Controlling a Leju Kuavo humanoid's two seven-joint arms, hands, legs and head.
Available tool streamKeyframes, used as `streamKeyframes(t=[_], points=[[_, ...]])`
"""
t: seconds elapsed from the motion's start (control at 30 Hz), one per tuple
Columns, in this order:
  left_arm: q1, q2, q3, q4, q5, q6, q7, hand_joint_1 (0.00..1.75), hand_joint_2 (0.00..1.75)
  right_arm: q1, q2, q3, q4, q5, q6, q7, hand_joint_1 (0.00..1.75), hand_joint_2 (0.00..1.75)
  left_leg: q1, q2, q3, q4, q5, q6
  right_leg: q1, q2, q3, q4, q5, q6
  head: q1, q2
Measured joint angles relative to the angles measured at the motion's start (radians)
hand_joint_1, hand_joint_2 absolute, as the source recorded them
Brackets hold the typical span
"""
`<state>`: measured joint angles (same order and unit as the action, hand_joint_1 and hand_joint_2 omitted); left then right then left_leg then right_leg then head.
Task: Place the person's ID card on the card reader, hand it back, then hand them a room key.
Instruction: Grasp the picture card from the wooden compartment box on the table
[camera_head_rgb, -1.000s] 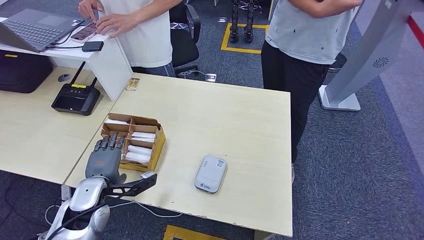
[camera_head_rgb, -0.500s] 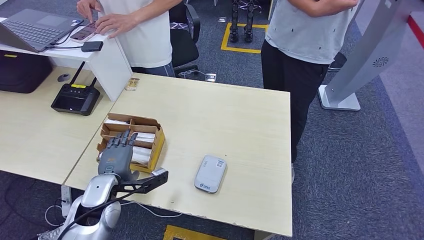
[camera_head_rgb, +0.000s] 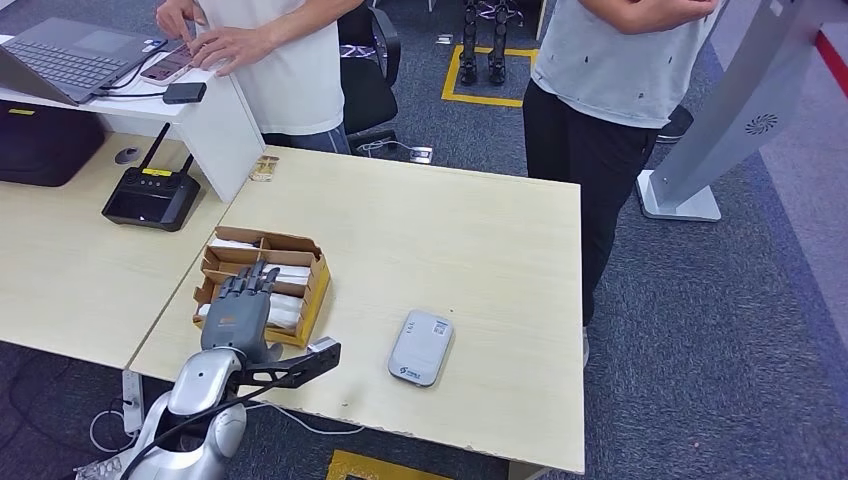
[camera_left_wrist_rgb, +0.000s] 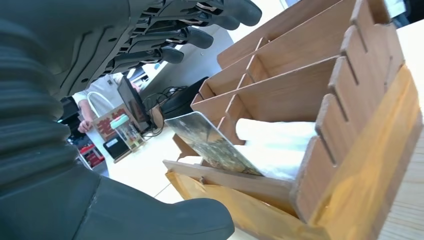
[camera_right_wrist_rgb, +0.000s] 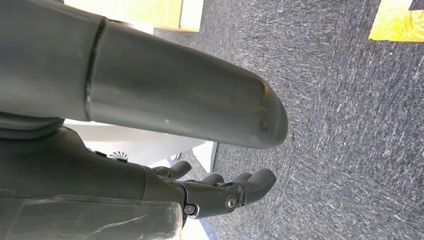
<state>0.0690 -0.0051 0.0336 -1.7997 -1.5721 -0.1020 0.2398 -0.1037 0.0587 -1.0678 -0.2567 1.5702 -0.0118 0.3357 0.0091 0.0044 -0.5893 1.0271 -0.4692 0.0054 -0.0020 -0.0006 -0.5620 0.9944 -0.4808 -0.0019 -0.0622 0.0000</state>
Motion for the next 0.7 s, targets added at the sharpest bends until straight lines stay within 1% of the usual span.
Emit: streamKeyframes(t=[0.37,0.7], points=[[0.024,0.047,0.018,-0.034,0.000,-0.002,0.024,0.00,1.75,0.001,0.000,0.000,0.000,0.000,-0.001,0.001,0.00,0.00,0.000,0.000,0.000,0.000,0.000,0.000,0.000,0.000,0.000,0.000,0.000,0.000,0.000,0.000],[0.025,0.054,0.032,-0.037,0.000,-0.003,0.020,0.00,1.75,0.001,0.000,0.000,0.000,0.000,-0.002,-0.001,0.00,0.00,0.000,0.000,0.000,0.000,0.000,0.000,0.000,0.000,0.000,0.000,0.000,0.000,0.000,0.000]])
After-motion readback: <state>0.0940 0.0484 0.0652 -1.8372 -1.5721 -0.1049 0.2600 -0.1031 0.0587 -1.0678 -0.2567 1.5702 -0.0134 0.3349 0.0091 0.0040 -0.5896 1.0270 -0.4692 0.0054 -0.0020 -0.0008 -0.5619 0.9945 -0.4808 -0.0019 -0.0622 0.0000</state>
